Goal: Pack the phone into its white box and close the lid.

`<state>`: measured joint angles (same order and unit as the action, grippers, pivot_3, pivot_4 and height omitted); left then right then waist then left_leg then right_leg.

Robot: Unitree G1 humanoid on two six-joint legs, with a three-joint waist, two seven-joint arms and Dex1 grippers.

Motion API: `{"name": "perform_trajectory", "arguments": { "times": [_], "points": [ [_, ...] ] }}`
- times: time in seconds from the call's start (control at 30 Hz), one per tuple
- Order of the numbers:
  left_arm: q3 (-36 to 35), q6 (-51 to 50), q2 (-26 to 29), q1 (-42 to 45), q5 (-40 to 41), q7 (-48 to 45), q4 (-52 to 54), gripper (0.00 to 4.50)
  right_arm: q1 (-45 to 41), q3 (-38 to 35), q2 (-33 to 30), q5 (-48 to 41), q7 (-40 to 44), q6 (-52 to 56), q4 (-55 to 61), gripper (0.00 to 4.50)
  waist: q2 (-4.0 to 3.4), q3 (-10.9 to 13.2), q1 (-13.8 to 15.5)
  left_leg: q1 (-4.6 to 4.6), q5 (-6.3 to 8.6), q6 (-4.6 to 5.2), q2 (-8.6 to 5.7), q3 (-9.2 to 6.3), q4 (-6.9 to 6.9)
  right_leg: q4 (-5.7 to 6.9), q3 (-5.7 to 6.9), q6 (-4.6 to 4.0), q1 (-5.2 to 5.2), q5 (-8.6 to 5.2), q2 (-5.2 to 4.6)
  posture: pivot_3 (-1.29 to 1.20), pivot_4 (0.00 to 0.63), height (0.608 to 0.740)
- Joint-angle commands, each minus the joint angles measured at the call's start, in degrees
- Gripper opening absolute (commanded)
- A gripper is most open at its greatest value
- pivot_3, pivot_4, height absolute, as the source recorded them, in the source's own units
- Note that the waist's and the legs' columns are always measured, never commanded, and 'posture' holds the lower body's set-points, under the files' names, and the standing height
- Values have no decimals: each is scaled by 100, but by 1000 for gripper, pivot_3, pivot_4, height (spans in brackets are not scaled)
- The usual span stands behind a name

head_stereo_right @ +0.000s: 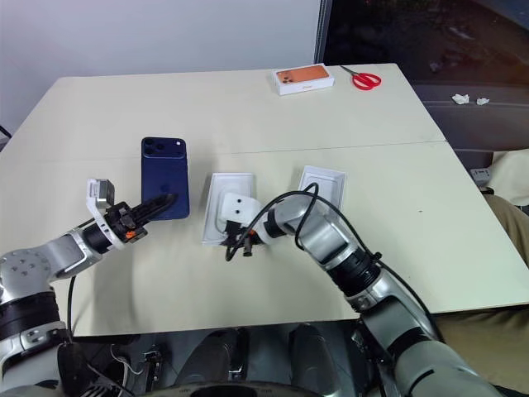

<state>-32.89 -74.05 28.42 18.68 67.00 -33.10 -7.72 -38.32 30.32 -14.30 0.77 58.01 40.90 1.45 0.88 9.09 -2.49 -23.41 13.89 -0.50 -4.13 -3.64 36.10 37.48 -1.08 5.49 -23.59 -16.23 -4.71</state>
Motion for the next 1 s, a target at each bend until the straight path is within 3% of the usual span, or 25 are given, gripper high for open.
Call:
{"name": "perform_trajectory", "arguments": {
  "times": [0.03, 0.07, 0.13, 0.23, 0.33, 0.53, 0.67, 0.77, 0.9, 1.0],
  "points": [
    [-208, 95, 178, 144, 258, -40, 122, 0, 56, -13, 152, -249, -55, 192, 60, 993, 0, 0, 13, 0, 0, 0, 0, 0, 1, 0, 0, 0, 1, 0, 0, 0, 150, 740],
    [-202, 98, 186, 151, 264, -34, 118, 0, 58, -30, 181, -283, -62, 208, 63, 993, 0, 0, 17, 0, 0, 0, -2, 0, 2, -1, 0, 0, 2, 0, -1, 0, 150, 740],
    [-175, 108, 198, 161, 255, -27, 115, 0, 40, -11, 169, -296, -72, 163, 67, 1589, 0, 0, 22, 0, 0, 1, -2, 0, 2, -1, 0, 0, 2, 0, -2, 0, 150, 740],
    [-149, 119, 203, 179, 245, 1, 101, 0, -27, 44, -16, -384, 134, 76, 133, 2925, 0, 0, 25, 0, 0, 1, -3, 0, 2, -1, 0, 0, 1, 0, -2, 0, 150, 740],
    [-142, 127, 207, 163, 235, 5, 82, 0, -164, -31, -219, -527, 397, -1, 130, 2925, 1, 0, 29, 0, 1, 2, -3, 0, 2, -1, 1, 0, 2, 0, -2, 0, 150, 740],
    [-166, 135, 210, 162, 250, 33, 76, 0, -712, -745, 21, -1075, 304, 213, -281, 2925, 1, 1, -2, 0, 2, 3, -2, 0, 0, 0, 1, 0, 0, 0, -1, 0, 150, 740],
    [-157, 159, 222, 187, 237, 17, 69, 0, -851, -807, 101, -1122, 219, 126, -560, 2925, 2, 1, 13, 0, 1, 1, -1, 0, -1, -1, 1, 0, 0, 0, 0, 0, 150, 740],
    [-143, 145, 227, 225, 256, 22, 75, 0, -895, -366, 62, -476, -106, -635, -1136, 2137, 2, 1, 27, -1, 1, 2, -5, 1, 3, -3, 1, -1, 3, 0, -4, 0, 150, 740],
    [-119, 150, 208, 252, 259, 65, 128, 0, -886, -43, 166, -31, -380, -1138, -1489, 106, 2, 1, 20, -1, -6, -9, -6, 1, 3, -1, 0, -1, 0, 1, -4, 0, 150, 740],
    [-42, 115, 157, 215, 287, 89, 296, 0, -875, 129, 246, 237, -533, -1316, -1614, 38, 3, 1, 2, -1, -11, -18, -5, 1, 1, -1, 0, -1, 0, 1, -3, 0, 150, 740]
  ]
}}
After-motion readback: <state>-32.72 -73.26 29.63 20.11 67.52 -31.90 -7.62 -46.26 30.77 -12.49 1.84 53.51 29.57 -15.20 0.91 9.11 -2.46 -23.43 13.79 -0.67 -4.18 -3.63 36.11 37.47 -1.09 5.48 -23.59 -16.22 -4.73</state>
